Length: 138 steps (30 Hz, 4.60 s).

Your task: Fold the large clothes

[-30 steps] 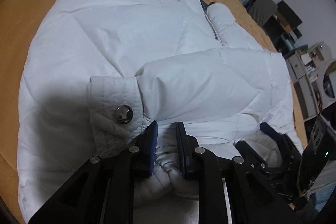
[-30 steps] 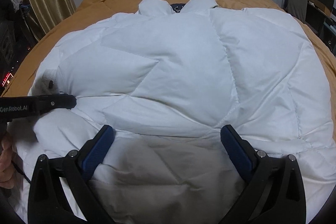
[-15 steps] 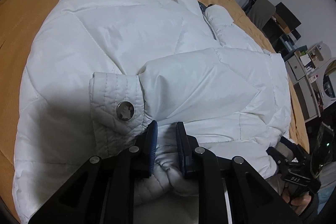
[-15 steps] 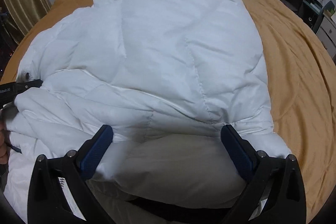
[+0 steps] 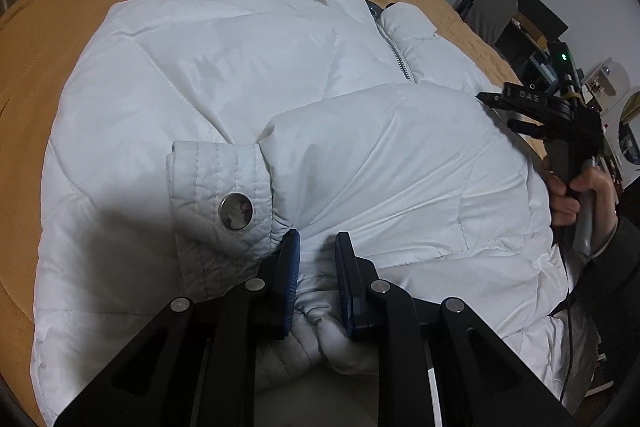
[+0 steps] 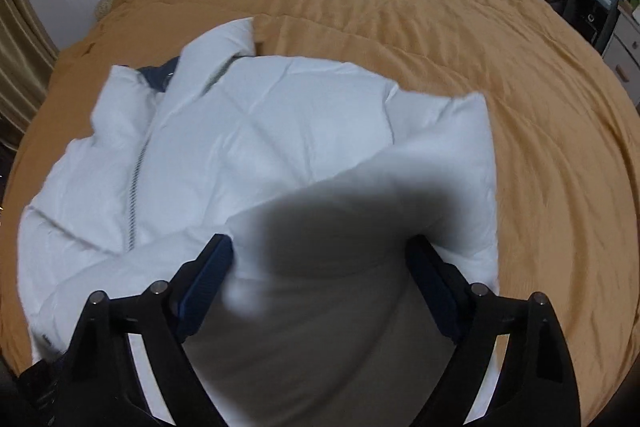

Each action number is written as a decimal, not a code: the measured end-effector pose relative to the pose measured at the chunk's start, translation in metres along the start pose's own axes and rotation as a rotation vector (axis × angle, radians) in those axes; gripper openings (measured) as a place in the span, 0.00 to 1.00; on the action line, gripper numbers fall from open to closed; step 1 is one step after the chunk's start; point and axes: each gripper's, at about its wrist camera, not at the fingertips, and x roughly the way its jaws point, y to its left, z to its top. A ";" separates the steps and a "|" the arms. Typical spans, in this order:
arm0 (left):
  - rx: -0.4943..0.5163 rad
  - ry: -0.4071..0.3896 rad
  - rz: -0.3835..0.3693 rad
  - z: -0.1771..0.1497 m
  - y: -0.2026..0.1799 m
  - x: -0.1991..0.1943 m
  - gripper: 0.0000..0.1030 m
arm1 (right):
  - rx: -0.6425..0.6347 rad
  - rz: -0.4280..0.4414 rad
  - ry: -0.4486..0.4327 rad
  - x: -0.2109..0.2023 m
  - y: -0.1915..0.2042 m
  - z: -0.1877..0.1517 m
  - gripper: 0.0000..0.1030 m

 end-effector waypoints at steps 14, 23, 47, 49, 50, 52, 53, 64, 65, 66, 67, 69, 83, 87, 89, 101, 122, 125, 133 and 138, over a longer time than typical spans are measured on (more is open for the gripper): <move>0.006 -0.013 0.040 -0.004 -0.005 -0.003 0.18 | -0.181 0.105 -0.070 -0.091 0.014 -0.071 0.78; -0.036 -0.073 0.038 0.002 -0.028 -0.047 0.18 | -0.134 0.107 -0.024 -0.044 -0.012 -0.139 0.90; 0.115 -0.021 0.150 -0.029 -0.029 -0.018 0.19 | -0.168 0.075 -0.049 -0.076 -0.004 -0.143 0.95; 0.066 -0.030 0.097 -0.028 -0.020 -0.021 0.19 | -0.173 0.148 -0.090 -0.104 -0.006 -0.154 0.96; 0.058 -0.026 0.089 -0.027 -0.018 -0.021 0.19 | -0.185 0.161 -0.084 -0.111 -0.006 -0.161 0.97; 0.058 -0.025 0.078 -0.028 -0.017 -0.019 0.19 | -0.205 0.124 -0.001 -0.096 -0.009 -0.176 0.98; 0.059 -0.025 0.078 -0.028 -0.017 -0.018 0.19 | -0.206 0.123 0.038 -0.082 -0.013 -0.184 0.98; 0.013 -0.091 0.060 -0.031 0.014 -0.094 0.19 | -0.109 0.178 0.013 -0.119 -0.054 -0.175 1.00; -0.006 -0.098 0.095 -0.035 0.025 -0.104 0.18 | -0.088 0.182 0.013 -0.125 -0.066 -0.175 1.00; -0.029 -0.101 0.113 -0.039 0.036 -0.110 0.19 | -0.072 0.161 0.017 -0.131 -0.075 -0.176 1.00; -0.053 -0.095 0.123 -0.045 0.047 -0.114 0.25 | -0.055 0.135 0.021 -0.134 -0.085 -0.178 1.00; -0.094 -0.070 0.127 -0.058 0.065 -0.118 0.35 | -0.026 0.131 0.049 -0.132 -0.106 -0.185 1.00; 0.074 0.091 0.231 -0.113 -0.003 -0.092 0.80 | -0.400 0.085 0.087 -0.149 -0.015 -0.240 1.00; 0.159 0.093 0.300 -0.148 -0.006 -0.110 0.81 | -0.434 0.076 0.212 -0.129 -0.036 -0.278 1.00; 0.137 0.099 0.271 -0.160 0.003 -0.121 0.81 | -0.424 0.105 0.213 -0.143 -0.051 -0.287 1.00; 0.026 -0.022 0.217 -0.139 0.039 -0.193 0.81 | -0.331 0.084 0.146 -0.204 -0.099 -0.274 1.00; -0.068 0.253 -0.129 -0.174 0.065 -0.150 0.74 | -0.070 0.531 0.381 -0.161 -0.133 -0.293 0.88; -0.086 0.301 -0.036 -0.160 0.063 -0.141 0.34 | -0.076 0.479 0.368 -0.166 -0.134 -0.290 0.45; -0.011 0.247 0.118 -0.108 0.032 -0.184 0.17 | -0.058 0.499 0.296 -0.201 -0.103 -0.221 0.14; -0.015 0.263 0.083 -0.124 0.029 -0.242 0.17 | -0.122 0.436 0.332 -0.252 -0.105 -0.218 0.13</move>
